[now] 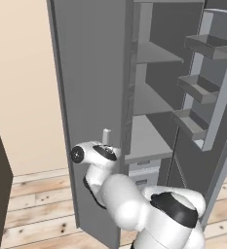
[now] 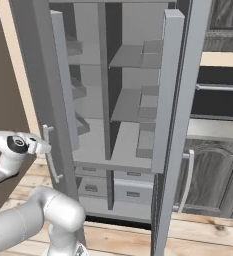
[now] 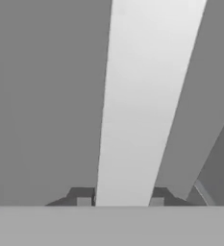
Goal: Place one of the steaks on the plate and the other in the bowl. Then place the bowl in the fridge.
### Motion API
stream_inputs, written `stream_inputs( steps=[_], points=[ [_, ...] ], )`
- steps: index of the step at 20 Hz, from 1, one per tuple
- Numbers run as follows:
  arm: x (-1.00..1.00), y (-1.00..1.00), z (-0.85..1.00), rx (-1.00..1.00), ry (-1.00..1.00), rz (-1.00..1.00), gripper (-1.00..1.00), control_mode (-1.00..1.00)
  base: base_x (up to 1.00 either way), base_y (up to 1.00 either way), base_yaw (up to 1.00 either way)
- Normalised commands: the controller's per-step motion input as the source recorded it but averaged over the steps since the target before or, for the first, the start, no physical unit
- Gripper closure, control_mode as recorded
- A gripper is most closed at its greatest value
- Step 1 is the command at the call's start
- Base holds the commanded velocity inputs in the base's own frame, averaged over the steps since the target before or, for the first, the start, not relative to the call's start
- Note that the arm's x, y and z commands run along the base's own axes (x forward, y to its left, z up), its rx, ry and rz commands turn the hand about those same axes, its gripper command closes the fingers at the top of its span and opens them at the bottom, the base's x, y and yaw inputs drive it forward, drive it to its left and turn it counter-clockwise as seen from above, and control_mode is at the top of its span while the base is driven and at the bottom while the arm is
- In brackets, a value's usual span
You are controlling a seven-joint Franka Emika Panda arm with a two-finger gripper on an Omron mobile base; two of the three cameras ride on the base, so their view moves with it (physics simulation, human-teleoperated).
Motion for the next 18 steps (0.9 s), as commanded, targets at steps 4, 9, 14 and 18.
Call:
stream_inputs(
  steps=[4, 9, 14, 18],
  points=[
    [0.00, 0.56, 0.00, -0.02, 0.00, -0.18, -1.00, -1.00, 0.00, 0.00, 0.00],
    [0.00, 0.15, 0.00, 0.00, 0.00, -0.05, -1.00, -1.00, 0.00, 0.00, 0.00],
    [0.00, 0.23, 0.00, 0.00, -0.03, -0.01, -1.00, -1.00, 0.00, 0.00, 0.00],
    [-0.09, 0.39, 0.00, 0.00, -0.11, -0.10, -1.00, -1.00, 0.00, 0.00, 0.00]
  ],
)
